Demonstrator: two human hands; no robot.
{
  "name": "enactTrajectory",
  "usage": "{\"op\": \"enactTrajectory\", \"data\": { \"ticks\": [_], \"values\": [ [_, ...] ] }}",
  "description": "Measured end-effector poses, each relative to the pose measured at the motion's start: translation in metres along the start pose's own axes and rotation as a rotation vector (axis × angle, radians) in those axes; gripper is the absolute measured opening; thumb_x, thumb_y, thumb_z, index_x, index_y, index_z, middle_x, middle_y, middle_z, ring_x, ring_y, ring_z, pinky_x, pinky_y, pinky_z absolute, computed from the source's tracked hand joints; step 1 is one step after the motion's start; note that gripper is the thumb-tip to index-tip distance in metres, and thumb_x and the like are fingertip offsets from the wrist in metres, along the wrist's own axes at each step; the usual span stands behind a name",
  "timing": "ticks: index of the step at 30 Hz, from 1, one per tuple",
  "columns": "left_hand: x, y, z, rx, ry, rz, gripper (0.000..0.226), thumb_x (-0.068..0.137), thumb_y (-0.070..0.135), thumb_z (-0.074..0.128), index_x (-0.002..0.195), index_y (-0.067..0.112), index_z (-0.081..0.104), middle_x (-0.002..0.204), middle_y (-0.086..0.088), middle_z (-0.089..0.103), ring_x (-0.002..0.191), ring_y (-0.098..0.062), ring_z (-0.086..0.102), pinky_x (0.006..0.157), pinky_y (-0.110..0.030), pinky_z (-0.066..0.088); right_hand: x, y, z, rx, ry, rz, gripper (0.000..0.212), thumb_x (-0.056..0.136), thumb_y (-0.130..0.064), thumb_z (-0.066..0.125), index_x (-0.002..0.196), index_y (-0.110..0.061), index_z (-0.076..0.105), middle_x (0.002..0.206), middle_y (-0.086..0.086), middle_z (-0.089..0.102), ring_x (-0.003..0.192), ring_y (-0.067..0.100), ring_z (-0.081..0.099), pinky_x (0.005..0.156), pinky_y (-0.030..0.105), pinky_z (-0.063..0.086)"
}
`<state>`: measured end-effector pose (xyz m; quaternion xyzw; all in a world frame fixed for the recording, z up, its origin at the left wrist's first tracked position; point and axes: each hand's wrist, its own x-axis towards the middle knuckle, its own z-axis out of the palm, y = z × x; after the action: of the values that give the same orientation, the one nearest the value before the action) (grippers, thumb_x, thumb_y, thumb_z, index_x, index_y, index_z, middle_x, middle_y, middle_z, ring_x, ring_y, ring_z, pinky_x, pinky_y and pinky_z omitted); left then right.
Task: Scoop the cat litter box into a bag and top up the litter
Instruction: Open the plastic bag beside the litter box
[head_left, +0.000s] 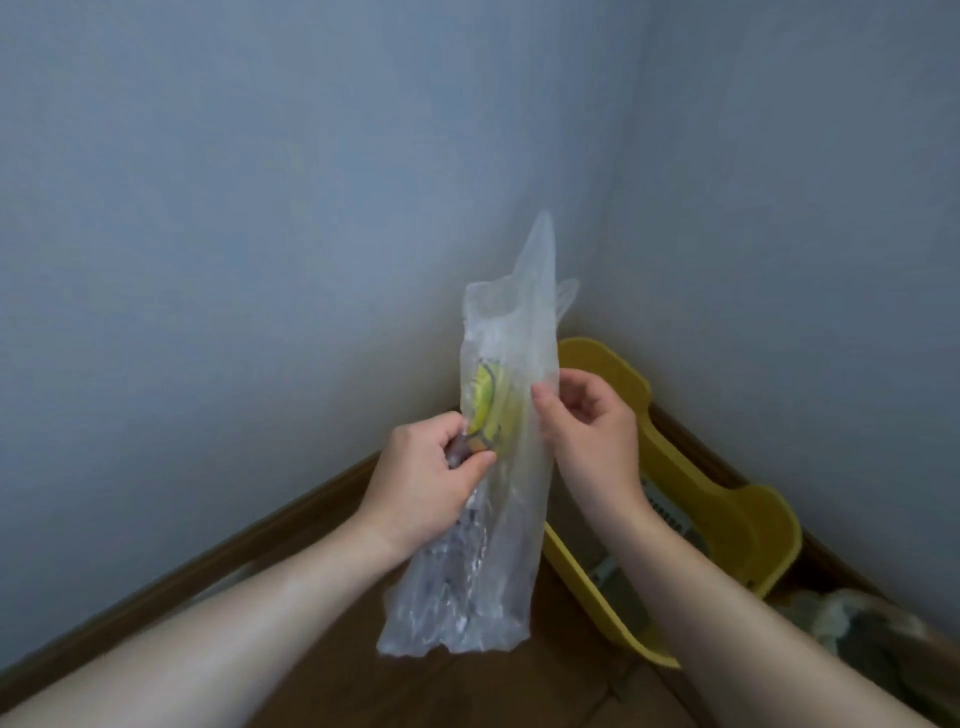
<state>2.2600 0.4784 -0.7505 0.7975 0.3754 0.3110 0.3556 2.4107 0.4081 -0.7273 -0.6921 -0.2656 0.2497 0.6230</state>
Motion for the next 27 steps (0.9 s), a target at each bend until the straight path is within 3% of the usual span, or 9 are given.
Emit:
{"op": "enactTrajectory", "data": {
  "ticks": [4,9,12,14,16,21,23,25,27],
  "values": [
    [-0.012,-0.006,-0.036,0.014,0.084,-0.028,0.037,0.072,0.038,0.069,0.069,0.003,0.057,0.058,-0.011,0.051,0.053,-0.005,0.035,0.053,-0.034,0.038,0.003,-0.024,0.042,0.086,-0.053,0.023,0.005,0.086,-0.009,0.071,0.086,-0.004,0.067,0.076,0.004,0.067,0.07,0.016,0.061,0.068,0.034,0.051],
    [-0.033,-0.023,-0.072,0.032,0.118,-0.083,0.034,0.072,0.048,0.074,0.063,0.024,0.052,0.052,0.013,0.043,0.051,-0.002,0.035,0.051,-0.025,0.033,-0.01,-0.022,0.065,0.048,-0.281,-0.055,0.012,0.091,-0.008,0.067,0.093,0.003,0.062,0.077,0.012,0.064,0.07,0.018,0.059,0.07,0.039,0.053],
    [-0.038,-0.035,-0.085,0.017,0.128,-0.153,0.032,0.068,0.058,0.071,0.078,0.029,0.06,0.063,0.014,0.057,0.055,-0.005,0.049,0.059,-0.032,0.047,-0.016,-0.01,0.07,0.05,-0.369,-0.065,0.013,0.093,-0.006,0.064,0.091,0.005,0.058,0.076,0.011,0.061,0.07,0.019,0.058,0.068,0.038,0.049],
    [-0.03,-0.04,-0.093,0.047,0.179,-0.155,0.036,0.07,0.051,0.07,0.097,0.03,0.058,0.083,0.01,0.064,0.072,-0.009,0.059,0.072,-0.034,0.053,-0.02,-0.002,0.07,0.036,-0.419,-0.089,0.011,0.093,-0.003,0.062,0.09,0.006,0.056,0.077,0.015,0.061,0.072,0.019,0.059,0.068,0.035,0.049],
    [-0.016,-0.037,-0.101,0.086,0.205,-0.072,0.045,0.077,0.037,0.069,0.117,0.025,0.052,0.105,0.006,0.061,0.093,-0.011,0.058,0.086,-0.034,0.051,-0.026,0.007,0.064,0.015,-0.454,-0.112,0.012,0.094,-0.002,0.061,0.092,0.008,0.054,0.083,0.026,0.063,0.074,0.023,0.06,0.067,0.036,0.05],
    [0.018,-0.023,-0.109,0.308,0.022,0.053,0.07,0.085,0.023,0.072,0.145,0.02,0.036,0.143,0.002,0.044,0.135,-0.014,0.036,0.115,-0.032,0.028,-0.033,0.03,0.042,-0.066,-0.535,-0.122,0.01,0.097,-0.008,0.058,0.095,0.002,0.057,0.094,0.019,0.069,0.088,0.029,0.068,0.074,0.037,0.059],
    [0.023,-0.026,-0.101,0.358,-0.083,0.053,0.062,0.084,0.024,0.073,0.139,0.021,0.046,0.131,0.003,0.054,0.129,-0.016,0.044,0.114,-0.039,0.032,-0.032,0.04,0.033,-0.1,-0.547,-0.128,0.008,0.097,-0.01,0.058,0.094,-0.003,0.058,0.094,0.016,0.068,0.089,0.029,0.067,0.075,0.037,0.058],
    [0.022,-0.036,-0.09,0.369,-0.126,0.065,0.034,0.081,0.023,0.077,0.112,0.023,0.064,0.102,0.006,0.063,0.107,-0.019,0.059,0.103,-0.042,0.044,-0.032,0.051,0.027,-0.151,-0.527,-0.122,0.006,0.097,-0.013,0.058,0.092,-0.01,0.06,0.092,0.011,0.069,0.088,0.025,0.068,0.077,0.04,0.058],
    [0.014,-0.046,-0.079,0.316,-0.121,0.038,0.017,0.079,0.023,0.079,0.083,0.027,0.064,0.085,0.008,0.067,0.088,-0.016,0.064,0.088,-0.039,0.051,-0.033,0.062,0.023,-0.184,-0.498,-0.107,0.007,0.097,-0.013,0.059,0.09,-0.014,0.061,0.088,0.006,0.069,0.085,0.02,0.068,0.076,0.038,0.058]
  ]
}}
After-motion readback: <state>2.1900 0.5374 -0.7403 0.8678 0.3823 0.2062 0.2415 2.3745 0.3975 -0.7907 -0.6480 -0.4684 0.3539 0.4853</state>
